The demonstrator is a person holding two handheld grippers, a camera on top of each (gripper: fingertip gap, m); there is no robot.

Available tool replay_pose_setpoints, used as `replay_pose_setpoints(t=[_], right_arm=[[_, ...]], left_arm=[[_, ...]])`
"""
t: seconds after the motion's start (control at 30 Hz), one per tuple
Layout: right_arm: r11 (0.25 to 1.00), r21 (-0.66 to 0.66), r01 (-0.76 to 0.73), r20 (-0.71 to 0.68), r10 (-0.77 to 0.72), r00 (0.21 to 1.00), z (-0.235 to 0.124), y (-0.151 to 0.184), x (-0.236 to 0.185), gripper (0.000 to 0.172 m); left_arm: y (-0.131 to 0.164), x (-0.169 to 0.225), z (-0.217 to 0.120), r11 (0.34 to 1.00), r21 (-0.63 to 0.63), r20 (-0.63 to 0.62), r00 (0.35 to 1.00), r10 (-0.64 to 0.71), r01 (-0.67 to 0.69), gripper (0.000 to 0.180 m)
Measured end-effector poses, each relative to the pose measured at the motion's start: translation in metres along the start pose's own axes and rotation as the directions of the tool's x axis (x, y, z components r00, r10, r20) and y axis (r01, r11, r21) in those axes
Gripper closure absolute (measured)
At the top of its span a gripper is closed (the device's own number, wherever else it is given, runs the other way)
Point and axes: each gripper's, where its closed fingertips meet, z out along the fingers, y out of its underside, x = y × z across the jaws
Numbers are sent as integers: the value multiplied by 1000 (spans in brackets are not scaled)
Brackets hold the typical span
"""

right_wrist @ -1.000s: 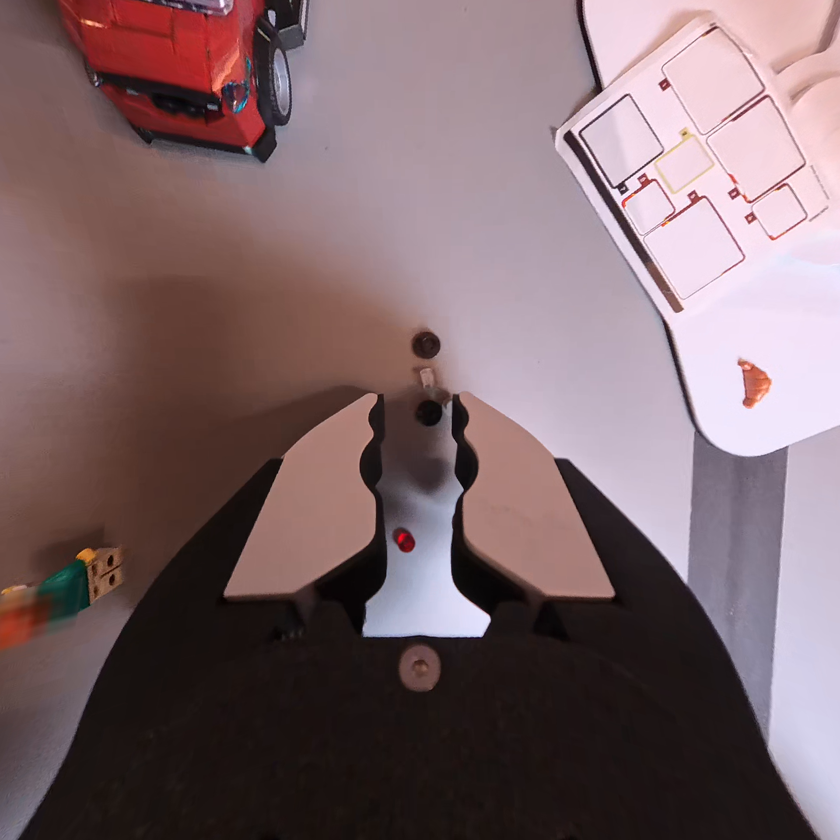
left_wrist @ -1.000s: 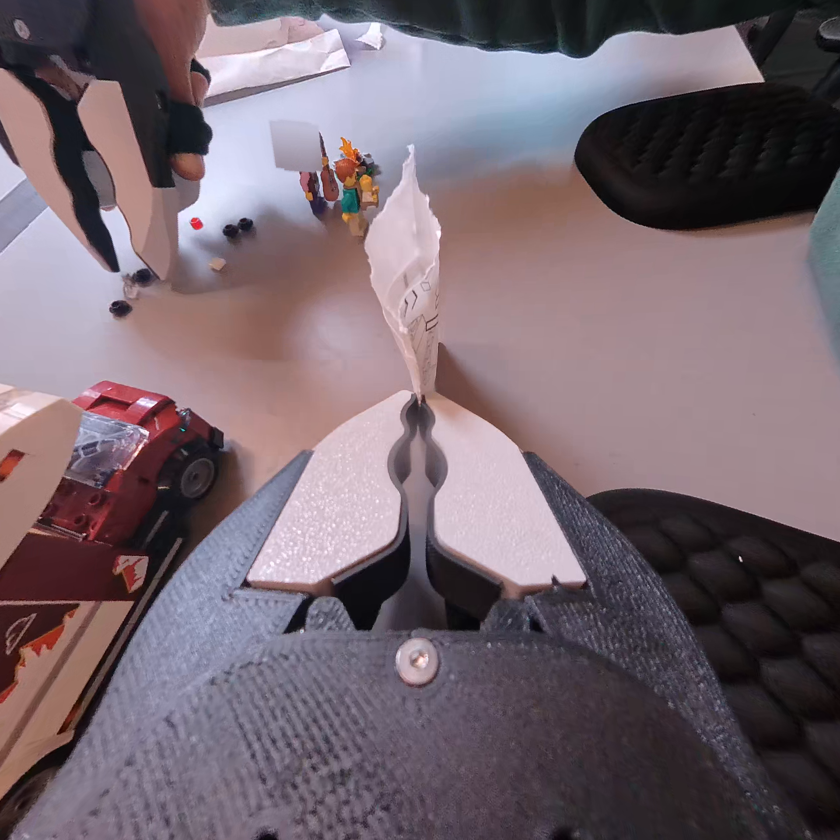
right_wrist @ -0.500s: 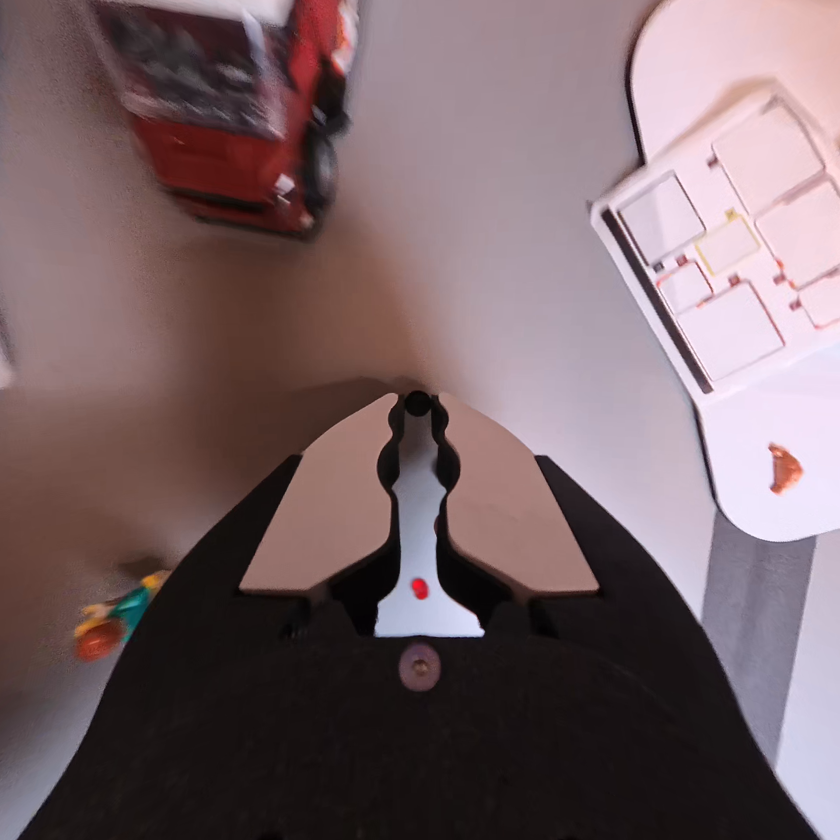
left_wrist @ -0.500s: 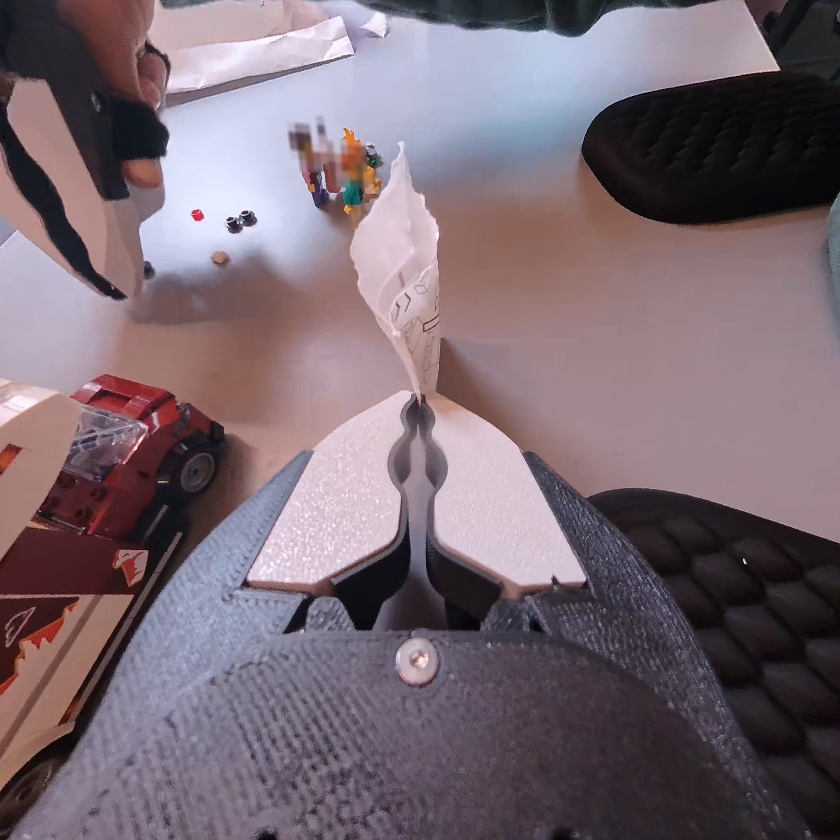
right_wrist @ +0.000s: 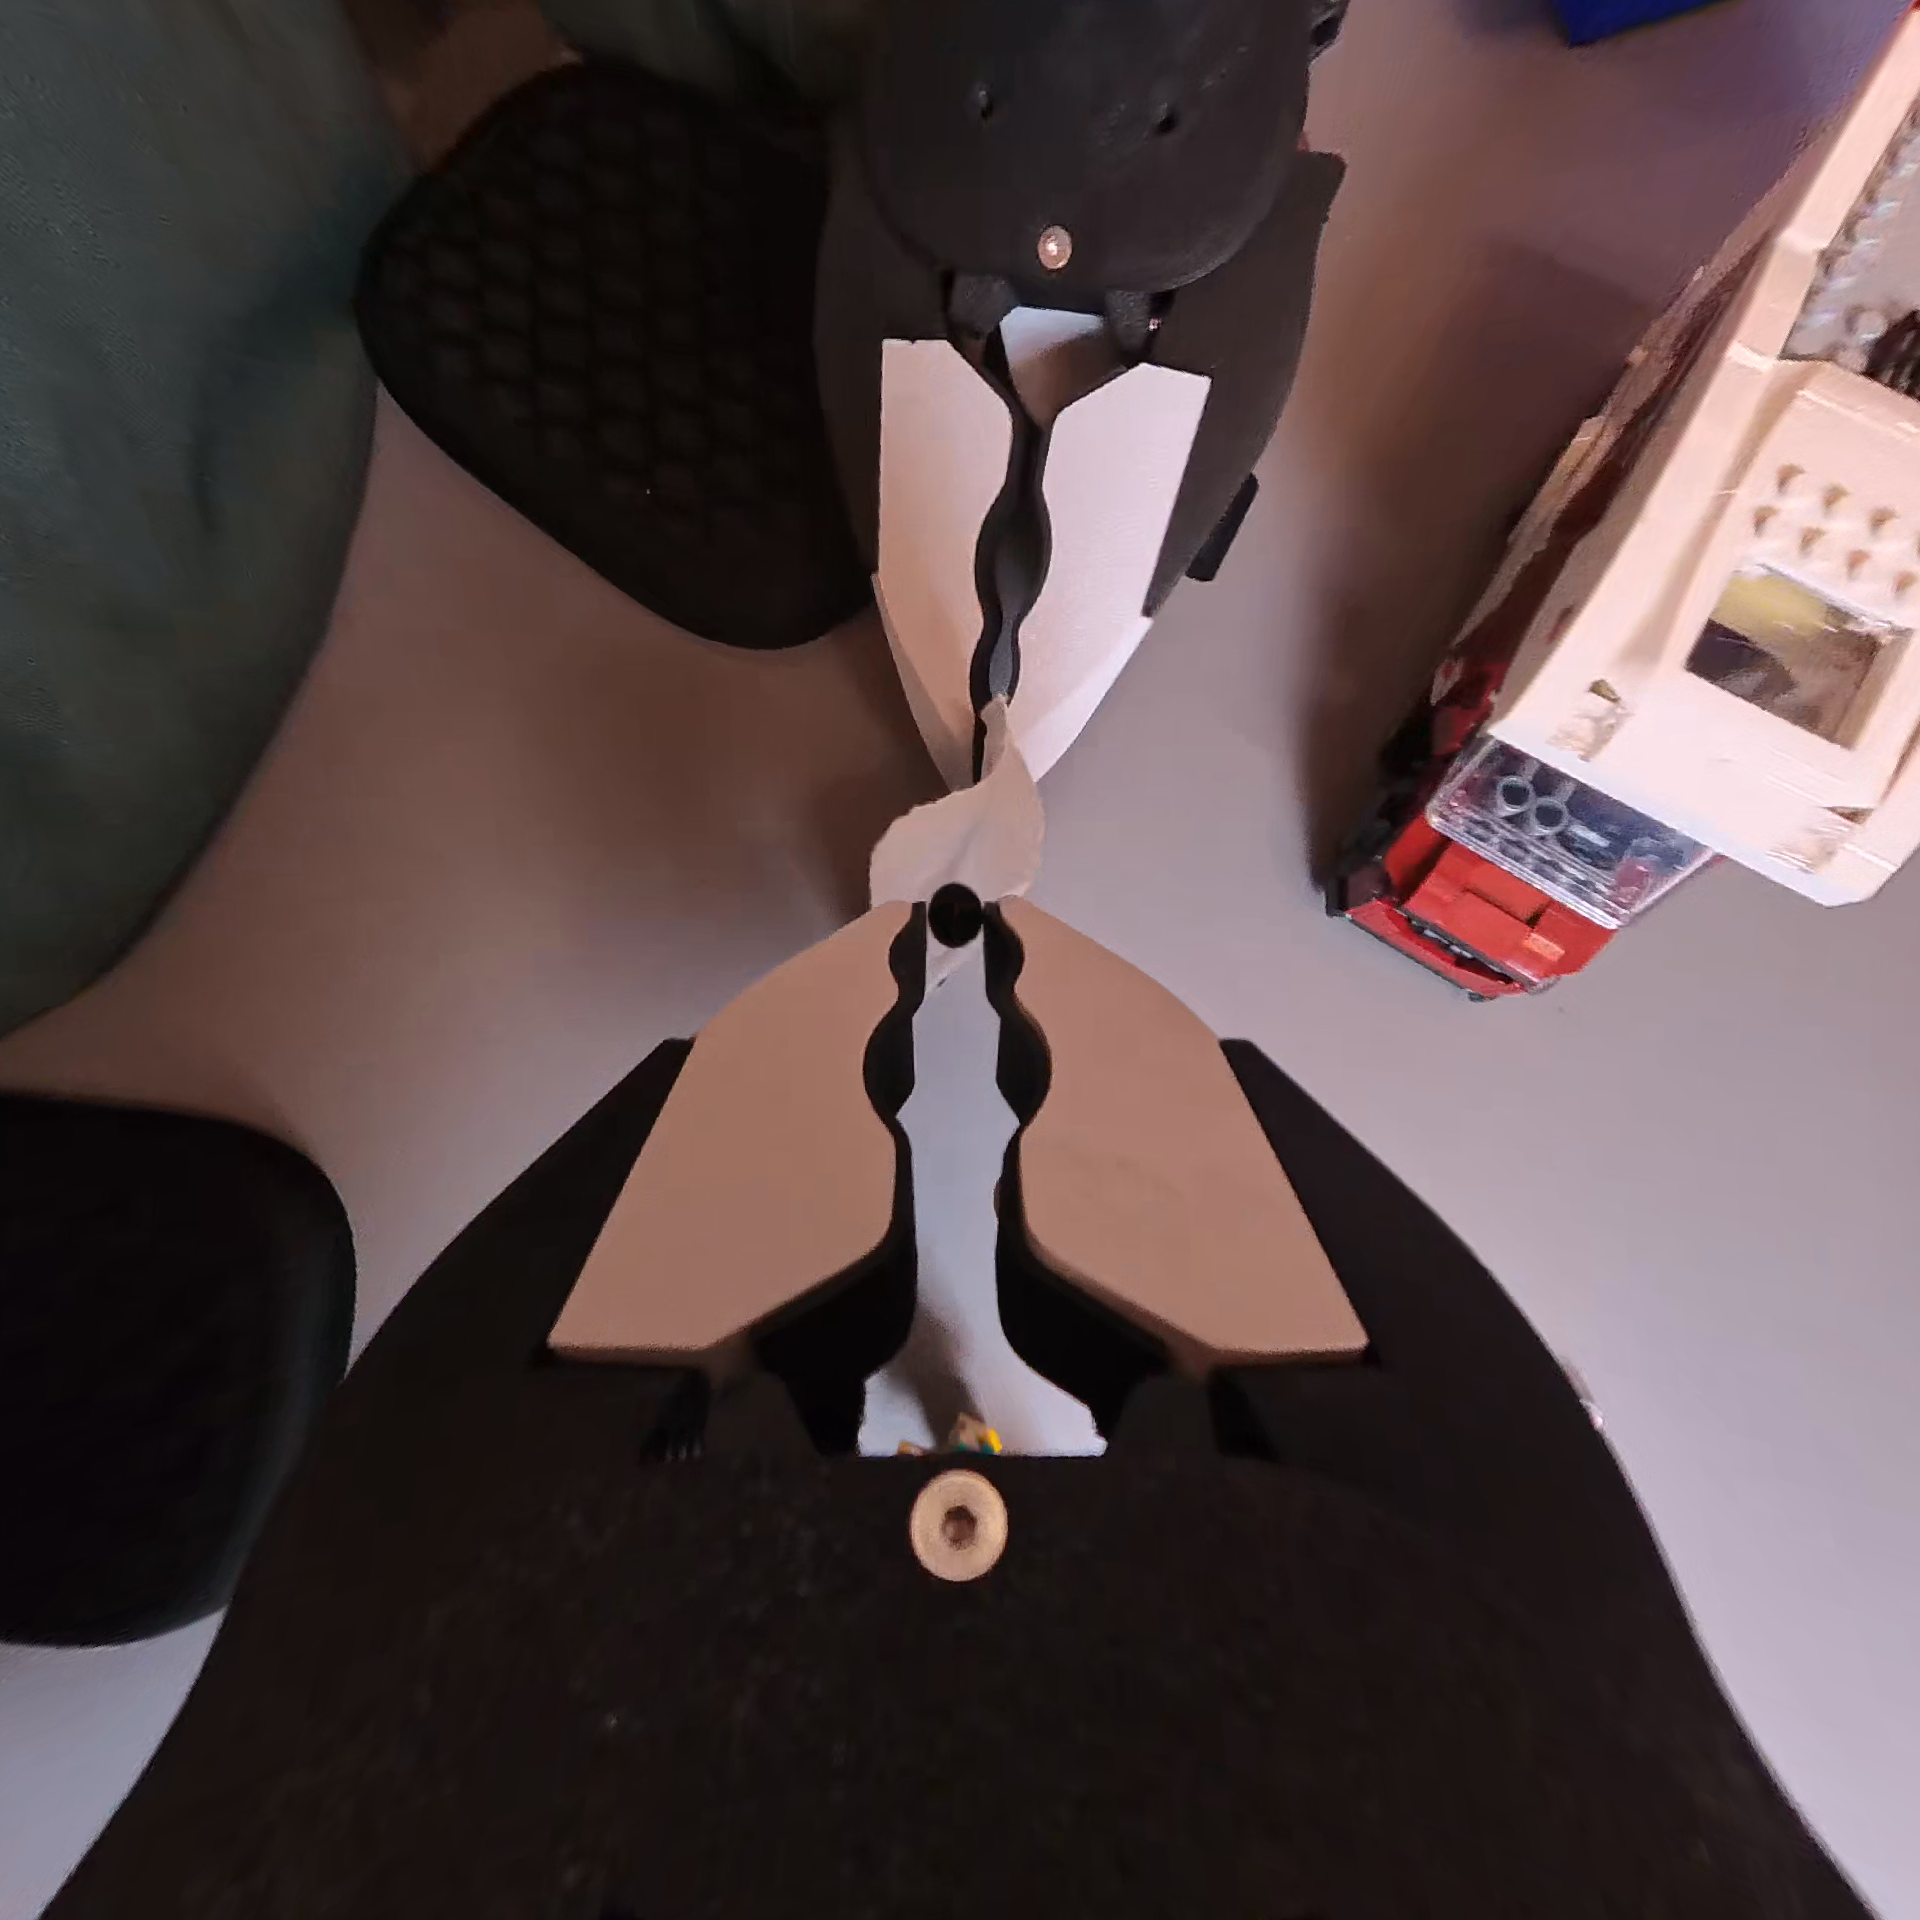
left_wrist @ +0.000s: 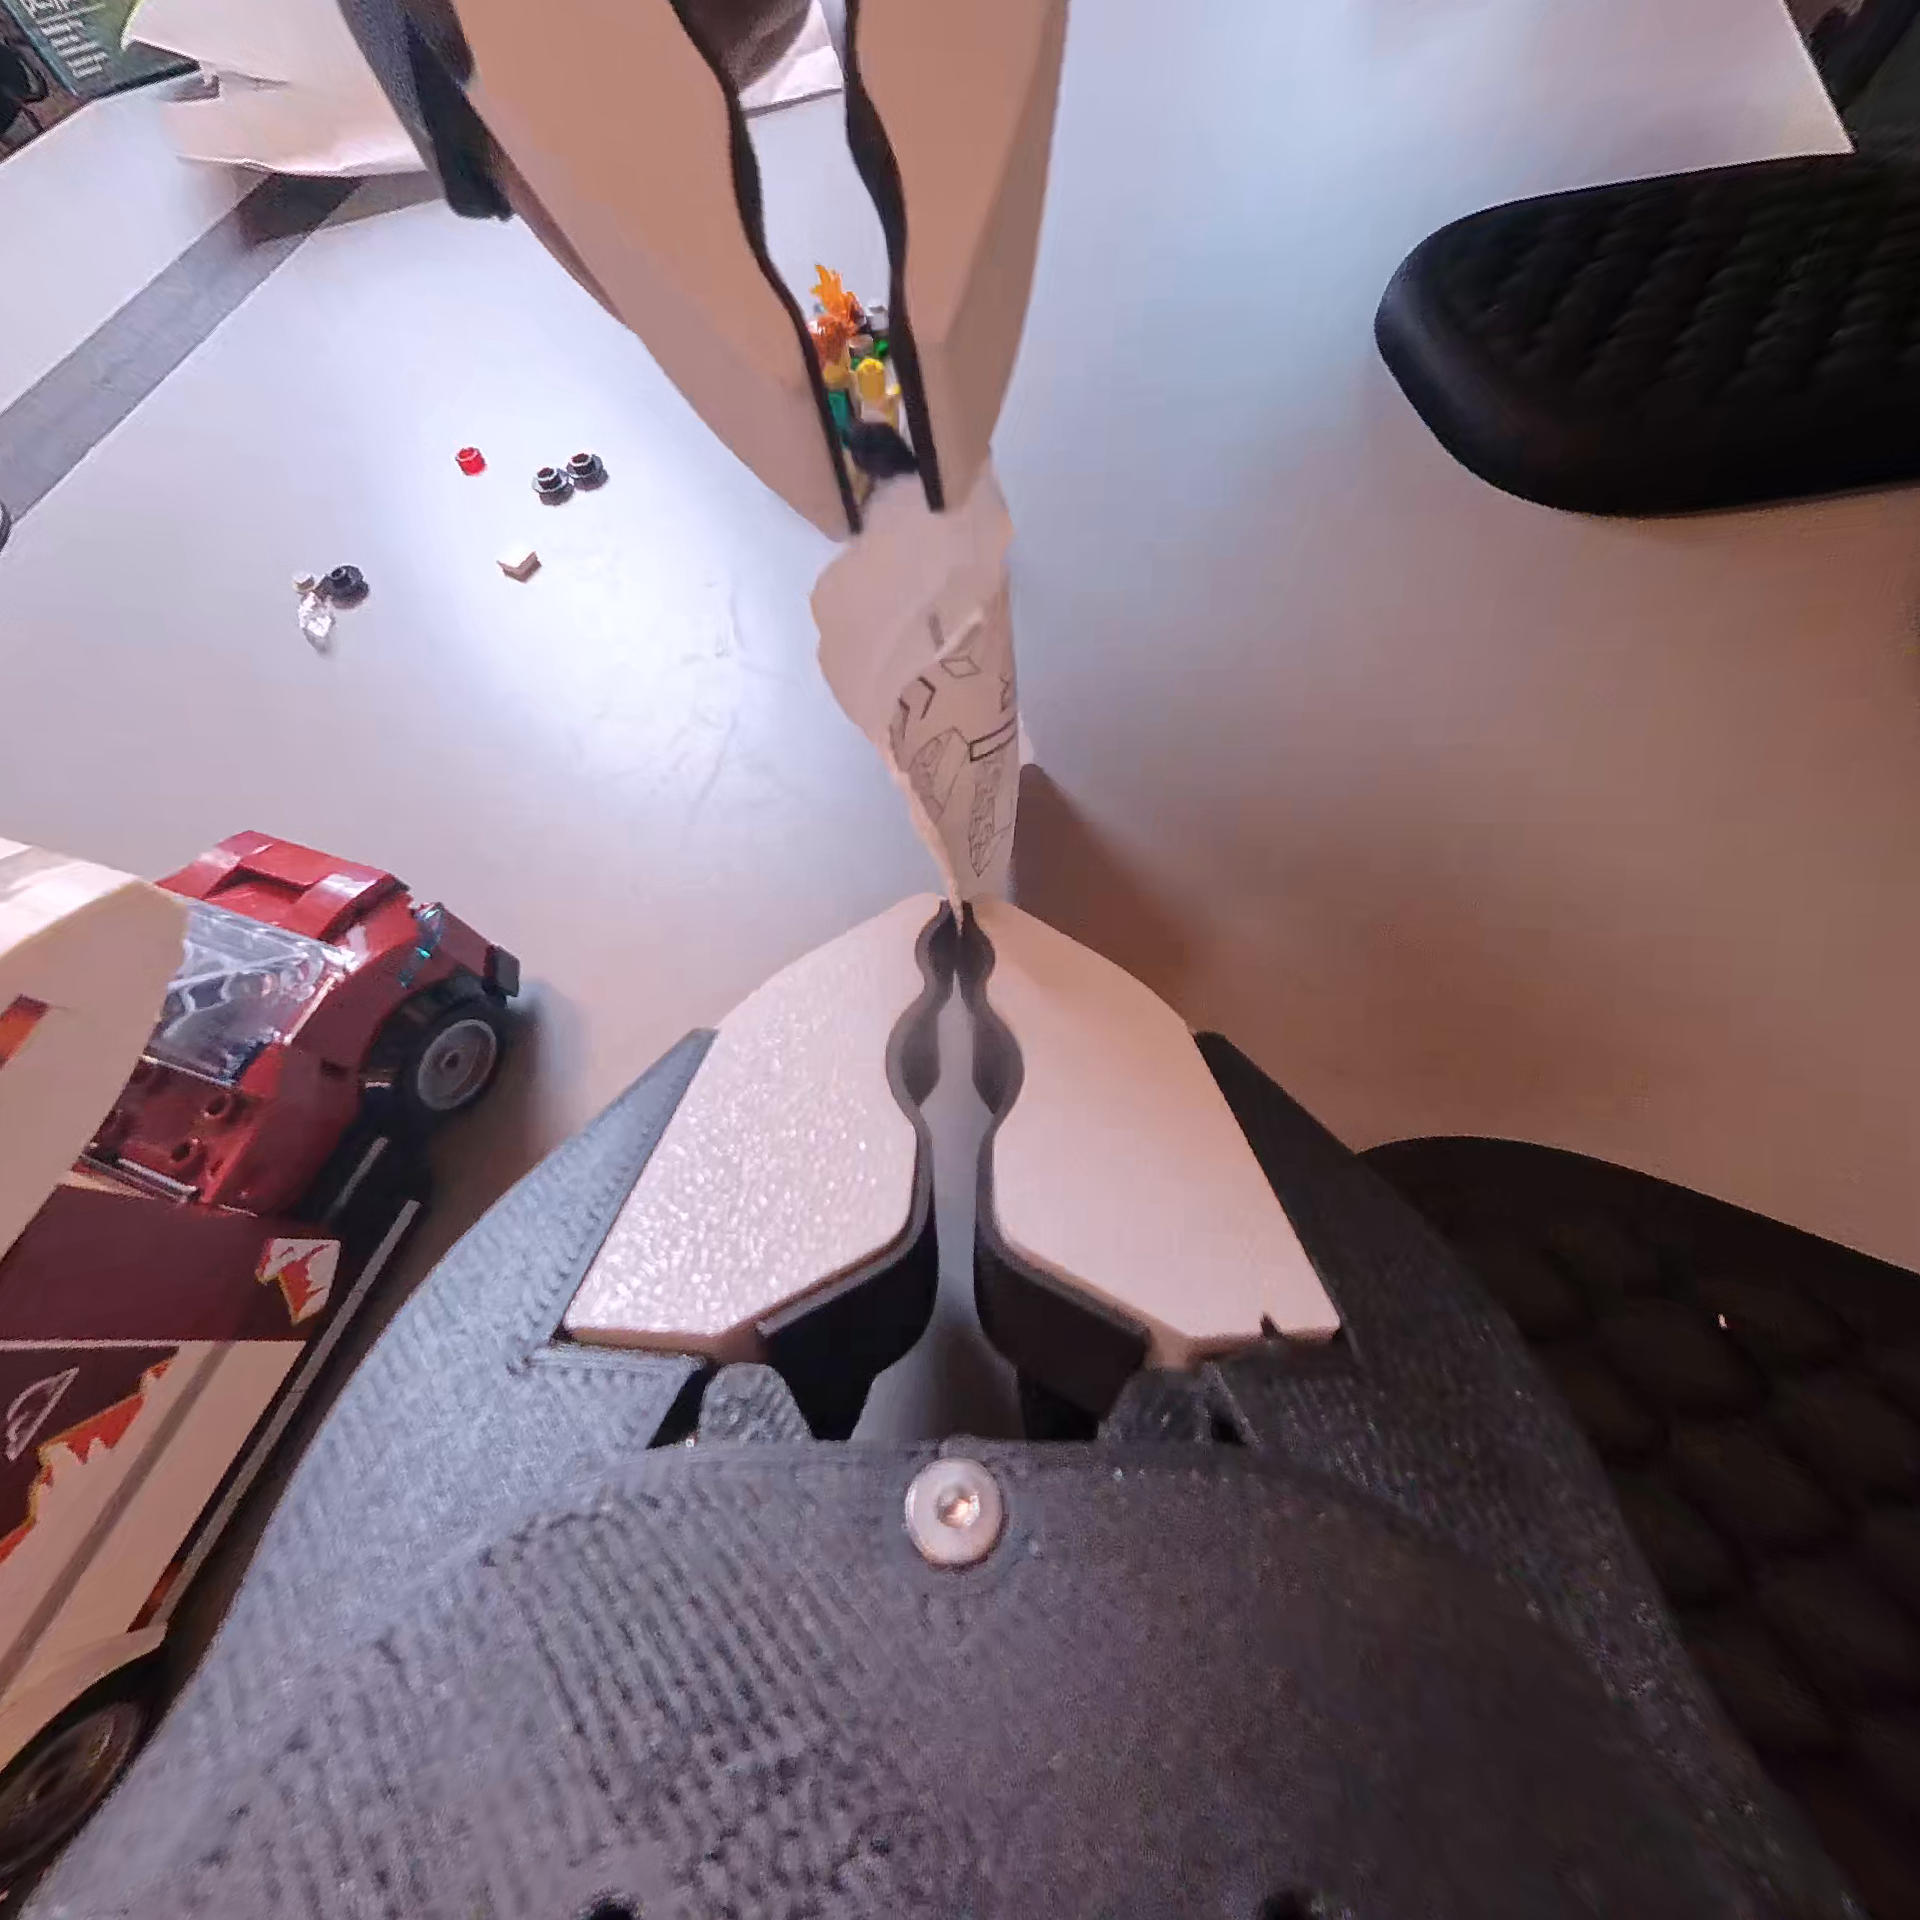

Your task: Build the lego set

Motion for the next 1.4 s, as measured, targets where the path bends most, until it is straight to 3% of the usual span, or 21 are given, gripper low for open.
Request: replay_pose_setpoints(t=[0.2, 0.33, 0.4, 0.47, 0.57, 0.67, 0.83, 1.07, 1.23, 1.33, 1.4], right_arm=[[1000, 12, 13, -5, -13, 1000, -1, -4, -5, 160], [999, 34, -18, -114, 22, 993, -23, 2, 16, 158], [997, 6, -80, -258, 79, 963, -42, 23, 51, 158], [982, -87, -167, -415, 116, 902, -59, 65, 93, 154], [941, -128, -315, -459, 225, 859, -59, 116, 127, 149], [917, -107, -383, -430, 304, 850, -48, 137, 144, 143], [909, -112, -402, -344, 344, 874, -31, 142, 150, 141], [910, -115, -399, -293, 353, 889, -28, 139, 148, 171], [913, -102, -395, -300, 350, 887, -28, 139, 142, 172], [921, -33, -388, -300, 361, 883, -37, 127, 138, 172], [933, 57, -356, -261, 359, 896, -45, 102, 127, 172]], left_arm=[[1, 0, 0, 1000, -6, 1, 1000, 6, -6, 180], [2, 1, 0, 1000, -11, -2, 1000, 14, -14, 180], [1, 2, 1, 1000, -9, -5, 1000, 15, -15, 180], [1, 3, 1, 1000, -10, -8, 1000, 16, -16, 180], [1, 4, 2, 1000, -10, -11, 1000, 21, -21, 180], [1, 4, 1, 1000, -10, -11, 1000, 21, -21, 180], [1, 4, 1, 1000, -8, -16, 1000, 17, -17, 180], [1, 5, 1, 1000, -8, -21, 1000, 18, -18, 180], [1, 4, 1, 1000, -9, -20, 1000, 17, -17, 180], [1, 4, 1, 1000, -10, -16, 1000, 16, -16, 180], [1, 2, 1, 1000, -12, -7, 1000, 9, -9, 180]])
